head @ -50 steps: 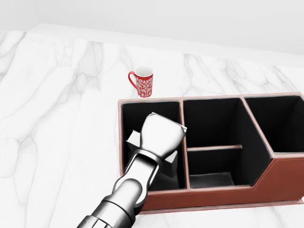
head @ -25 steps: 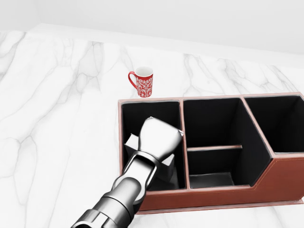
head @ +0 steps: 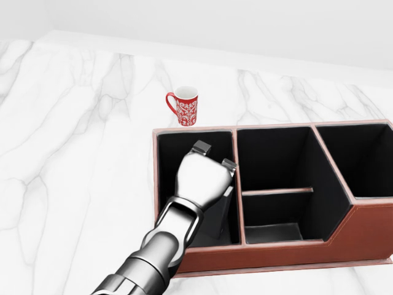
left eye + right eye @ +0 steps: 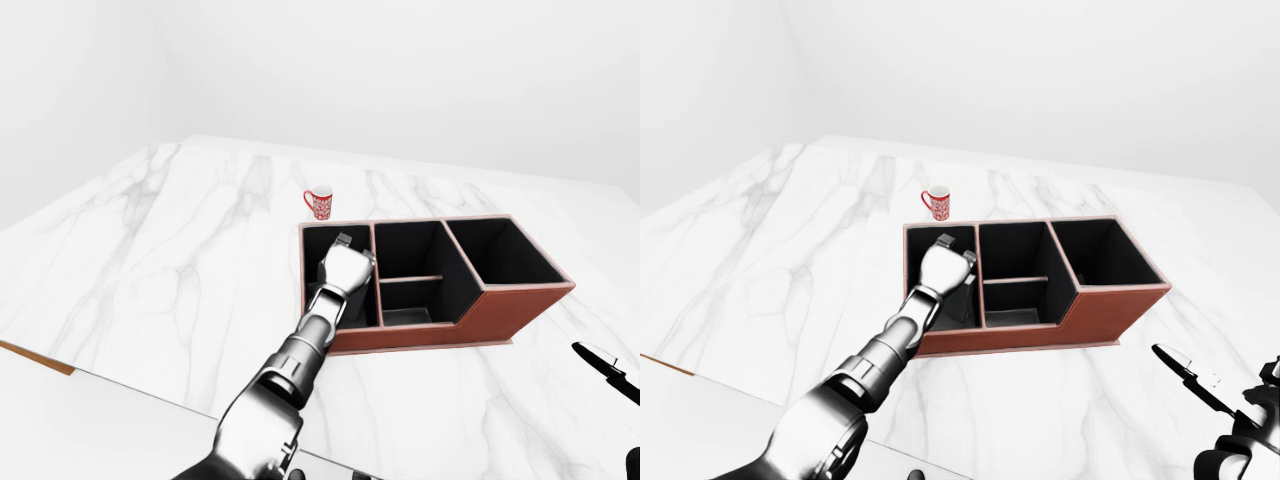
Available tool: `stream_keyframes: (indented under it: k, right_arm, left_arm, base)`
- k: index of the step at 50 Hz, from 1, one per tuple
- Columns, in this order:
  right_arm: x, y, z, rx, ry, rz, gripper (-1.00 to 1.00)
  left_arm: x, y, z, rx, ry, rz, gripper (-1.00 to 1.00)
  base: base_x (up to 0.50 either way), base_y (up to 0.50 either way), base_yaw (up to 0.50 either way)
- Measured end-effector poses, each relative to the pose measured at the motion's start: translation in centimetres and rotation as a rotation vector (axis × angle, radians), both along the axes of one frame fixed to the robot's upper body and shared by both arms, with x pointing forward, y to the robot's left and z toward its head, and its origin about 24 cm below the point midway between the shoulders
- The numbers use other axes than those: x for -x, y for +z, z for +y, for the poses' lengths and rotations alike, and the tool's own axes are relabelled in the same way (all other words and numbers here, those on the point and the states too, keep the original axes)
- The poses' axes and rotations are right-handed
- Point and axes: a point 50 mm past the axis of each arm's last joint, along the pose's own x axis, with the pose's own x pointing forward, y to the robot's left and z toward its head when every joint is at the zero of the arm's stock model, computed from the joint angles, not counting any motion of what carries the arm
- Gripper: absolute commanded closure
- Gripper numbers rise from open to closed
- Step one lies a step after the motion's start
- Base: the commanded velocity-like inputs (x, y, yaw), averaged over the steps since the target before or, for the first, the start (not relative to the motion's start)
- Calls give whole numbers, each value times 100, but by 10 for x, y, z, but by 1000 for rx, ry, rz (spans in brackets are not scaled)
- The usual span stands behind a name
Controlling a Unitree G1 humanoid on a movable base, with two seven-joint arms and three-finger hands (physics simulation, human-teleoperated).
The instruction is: Pick up the book and place it in the left compartment of the caddy.
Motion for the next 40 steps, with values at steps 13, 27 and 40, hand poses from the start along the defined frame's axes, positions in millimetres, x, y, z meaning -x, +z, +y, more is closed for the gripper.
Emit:
stream_keyframes:
  k: [13,27,40]
  right_arm:
    - [0,0,0,1,1,2,-100]
    - [0,0,1,1,1,3,-100]
    - [1,-1,0,1,0,4,-100]
  left_arm:
    - [21,31,1,-100,12,-112,-100]
    - [75,106,-1,-255,-50,-393,-100]
    - [109,123,14,-243,-59,-486,-100]
  base:
    - [0,0,0]
    - [0,0,0]
    - [0,0,0]
